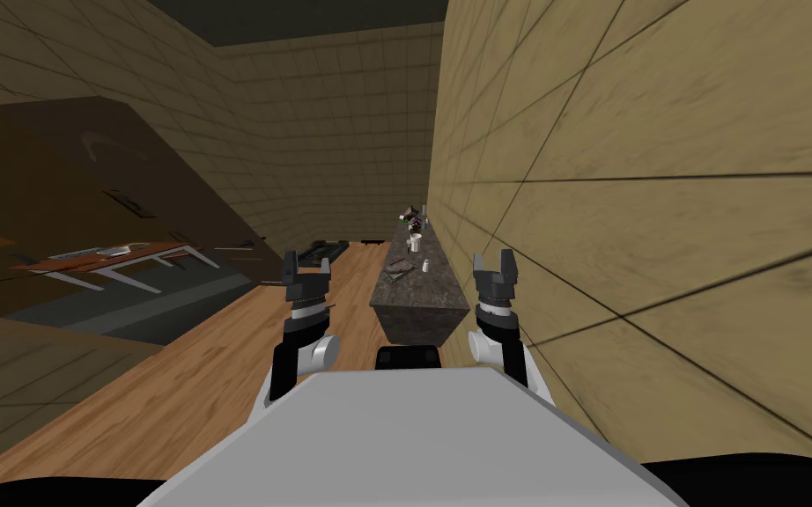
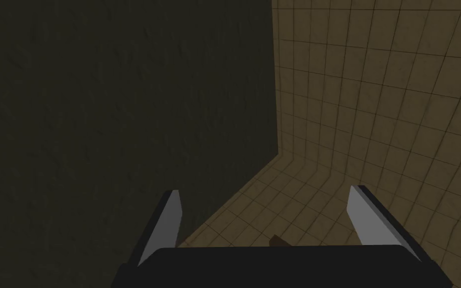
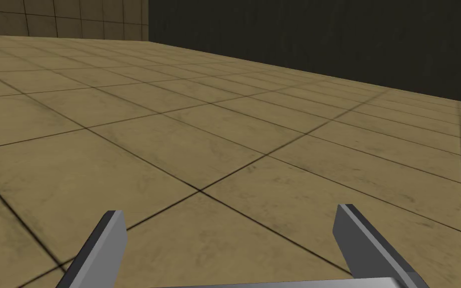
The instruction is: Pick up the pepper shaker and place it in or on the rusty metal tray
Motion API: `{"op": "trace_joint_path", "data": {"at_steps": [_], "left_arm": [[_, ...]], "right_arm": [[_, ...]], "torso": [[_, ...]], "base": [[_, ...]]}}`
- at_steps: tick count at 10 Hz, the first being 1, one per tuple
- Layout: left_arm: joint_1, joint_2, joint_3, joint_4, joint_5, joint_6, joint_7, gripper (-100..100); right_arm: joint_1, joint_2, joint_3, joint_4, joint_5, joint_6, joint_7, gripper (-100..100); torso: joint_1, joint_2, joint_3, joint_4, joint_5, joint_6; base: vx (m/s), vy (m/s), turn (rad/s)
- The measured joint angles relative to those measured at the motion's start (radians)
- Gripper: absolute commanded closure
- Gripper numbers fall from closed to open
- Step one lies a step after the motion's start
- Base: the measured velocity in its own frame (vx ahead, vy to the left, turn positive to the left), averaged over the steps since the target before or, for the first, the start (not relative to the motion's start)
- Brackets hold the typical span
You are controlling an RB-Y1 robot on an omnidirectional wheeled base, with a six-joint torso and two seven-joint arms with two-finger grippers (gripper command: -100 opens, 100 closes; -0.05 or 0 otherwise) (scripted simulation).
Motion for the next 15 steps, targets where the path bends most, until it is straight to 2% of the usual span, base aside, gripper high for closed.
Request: {"op": "trace_joint_path", "data": {"at_steps": [2,4,8,9,11,14,15], "left_arm": [[0.0,0.0,0.0,0.0,0.0,0.0,0.0,0],[0.0,0.0,0.0,0.0,0.0,0.0,0.0,0],[0.0,0.0,0.0,0.0,0.0,0.0,0.0,0],[0.0,0.0,0.0,0.0,0.0,0.0,0.0,0],[0.0,0.0,0.0,0.0,0.0,0.0,0.0,0],[0.0,0.0,0.0,0.0,0.0,0.0,0.0,0],[0.0,0.0,0.0,0.0,0.0,0.0,0.0,0]], "right_arm": [[-0.009,-0.042,-0.008,0.006,-0.011,0.021,-0.018,-100],[-0.022,-0.087,-0.017,0.016,-0.029,0.061,-0.051,-100],[-0.064,-0.159,-0.051,0.045,-0.087,0.186,-0.155,-100],[-0.065,-0.165,-0.056,0.051,-0.095,0.206,-0.175,-100],[-0.098,-0.182,-0.074,0.069,-0.122,0.275,-0.223,-100],[-0.113,-0.194,-0.093,0.086,-0.15,0.352,-0.285,-100],[-0.13,-0.205,-0.109,0.112,-0.165,0.373,-0.312,-100]], "torso": [[0.002,0.002,0.001,0.0,0.0,0.0],[0.003,0.004,0.003,0.001,0.001,0.0],[0.007,0.006,0.004,0.001,0.001,0.0],[0.005,0.005,0.003,0.001,0.001,0.0],[0.006,0.006,0.003,0.001,0.001,0.0],[0.002,0.004,0.002,0.001,0.001,0.0],[0.003,0.004,0.002,0.001,0.001,0.0]], "base": [[-0.048,0.039,0.044],[-0.072,0.057,0.058],[-0.083,0.089,0.075],[-0.065,0.064,0.071],[-0.083,0.075,0.084],[-0.054,0.049,0.07],[-0.044,0.049,0.045]]}}
